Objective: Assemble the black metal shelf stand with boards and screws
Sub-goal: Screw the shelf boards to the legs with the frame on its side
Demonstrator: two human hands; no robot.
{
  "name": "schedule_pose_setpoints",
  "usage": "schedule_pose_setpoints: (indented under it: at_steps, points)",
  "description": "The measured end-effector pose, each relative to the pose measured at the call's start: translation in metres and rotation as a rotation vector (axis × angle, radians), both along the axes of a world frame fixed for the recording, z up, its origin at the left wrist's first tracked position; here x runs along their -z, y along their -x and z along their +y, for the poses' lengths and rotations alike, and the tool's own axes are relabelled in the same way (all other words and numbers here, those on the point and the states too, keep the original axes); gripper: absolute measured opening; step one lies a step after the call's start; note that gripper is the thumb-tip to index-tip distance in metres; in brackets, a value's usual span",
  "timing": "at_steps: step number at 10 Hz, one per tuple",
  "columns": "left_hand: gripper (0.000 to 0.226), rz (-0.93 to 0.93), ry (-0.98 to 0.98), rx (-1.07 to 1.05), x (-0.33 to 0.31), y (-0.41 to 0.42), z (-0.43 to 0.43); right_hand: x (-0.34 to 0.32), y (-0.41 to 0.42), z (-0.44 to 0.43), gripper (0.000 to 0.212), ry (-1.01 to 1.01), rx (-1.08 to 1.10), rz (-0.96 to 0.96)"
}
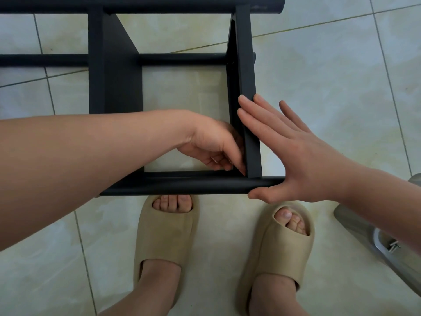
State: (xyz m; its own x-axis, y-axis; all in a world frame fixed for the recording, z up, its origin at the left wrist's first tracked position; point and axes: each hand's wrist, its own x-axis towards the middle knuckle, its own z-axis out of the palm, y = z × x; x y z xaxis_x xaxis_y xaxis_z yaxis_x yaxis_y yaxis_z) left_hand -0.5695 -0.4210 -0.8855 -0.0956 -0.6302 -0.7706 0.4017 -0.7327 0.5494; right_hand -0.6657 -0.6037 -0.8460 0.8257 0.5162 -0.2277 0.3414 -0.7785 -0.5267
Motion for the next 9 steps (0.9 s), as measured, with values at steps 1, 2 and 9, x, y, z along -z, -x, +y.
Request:
schedule_pose_setpoints:
  at_steps: [1, 2, 9]
  points:
    - [0.032, 0.016, -0.029, 0.004, 0.0006, 0.0011, 0.0009, -0.0001, 0.0002, 0.0, 0.119, 0.001, -0.001, 0.0]
    - [0.029, -0.023, -0.047, 0.016, 0.0006, 0.0028, -0.0018, 0.0002, 0.0004, 0.0001, 0.119, 0.001, -0.001, -0.002]
    - [0.023, 0.037, -0.031, -0.016, 0.0, -0.0009, -0.0009, 0.0011, 0.0001, -0.0001, 0.119, -0.002, -0.001, 0.002]
